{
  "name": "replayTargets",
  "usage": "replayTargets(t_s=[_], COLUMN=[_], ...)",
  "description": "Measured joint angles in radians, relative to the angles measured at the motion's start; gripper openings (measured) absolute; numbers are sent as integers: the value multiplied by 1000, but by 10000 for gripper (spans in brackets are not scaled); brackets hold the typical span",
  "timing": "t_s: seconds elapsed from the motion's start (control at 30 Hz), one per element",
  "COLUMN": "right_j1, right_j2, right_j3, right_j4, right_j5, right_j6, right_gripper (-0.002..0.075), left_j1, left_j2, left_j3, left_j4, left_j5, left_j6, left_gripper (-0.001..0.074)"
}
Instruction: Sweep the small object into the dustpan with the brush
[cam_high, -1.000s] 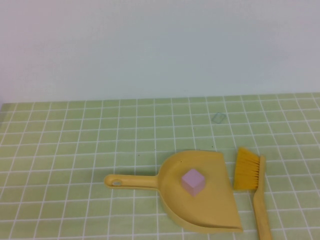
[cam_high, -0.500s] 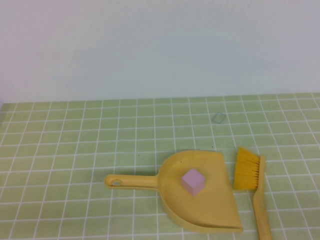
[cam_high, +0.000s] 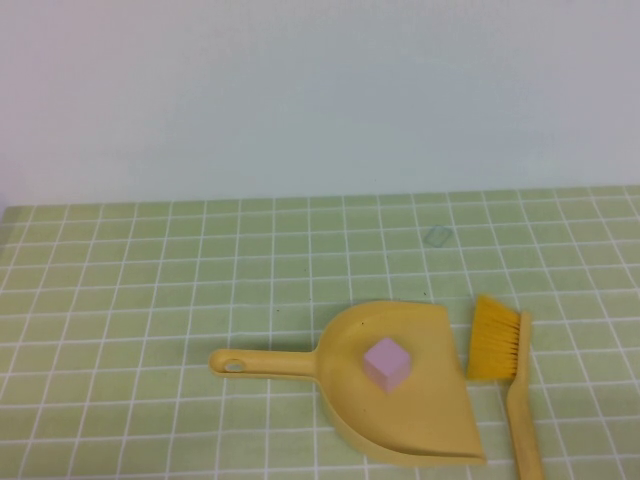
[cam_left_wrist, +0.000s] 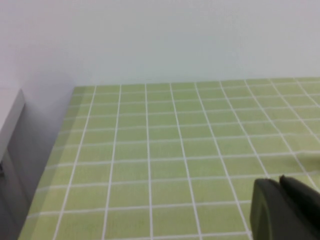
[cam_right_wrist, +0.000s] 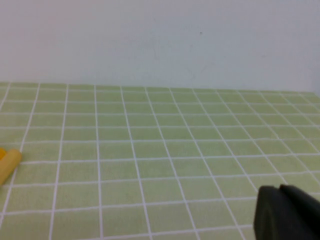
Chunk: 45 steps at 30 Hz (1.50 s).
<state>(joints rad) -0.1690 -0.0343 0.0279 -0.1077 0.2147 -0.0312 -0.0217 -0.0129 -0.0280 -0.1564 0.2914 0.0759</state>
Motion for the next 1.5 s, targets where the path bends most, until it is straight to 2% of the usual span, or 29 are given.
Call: replayTargets(t_s=[0.13, 0.4, 0.57, 1.5], right_j1=[5, 101, 101, 122], right_j2=[0, 0, 0, 2], right_j3=[0, 0, 0, 0], right_j4=[0, 0, 0, 4], right_j5=[49, 85, 85, 89], right_j6=[0, 2, 13, 13], right_gripper=[-3, -3, -3, -3], left_j1=[0, 0, 0, 0], left_j2=[0, 0, 0, 0], left_j3=[29, 29, 29, 29], left_j4=[-12, -44, -73, -76], left_j5=[-4, 42, 40, 40], left_j6=[16, 40, -7, -9], left_gripper=[-2, -2, -2, -2])
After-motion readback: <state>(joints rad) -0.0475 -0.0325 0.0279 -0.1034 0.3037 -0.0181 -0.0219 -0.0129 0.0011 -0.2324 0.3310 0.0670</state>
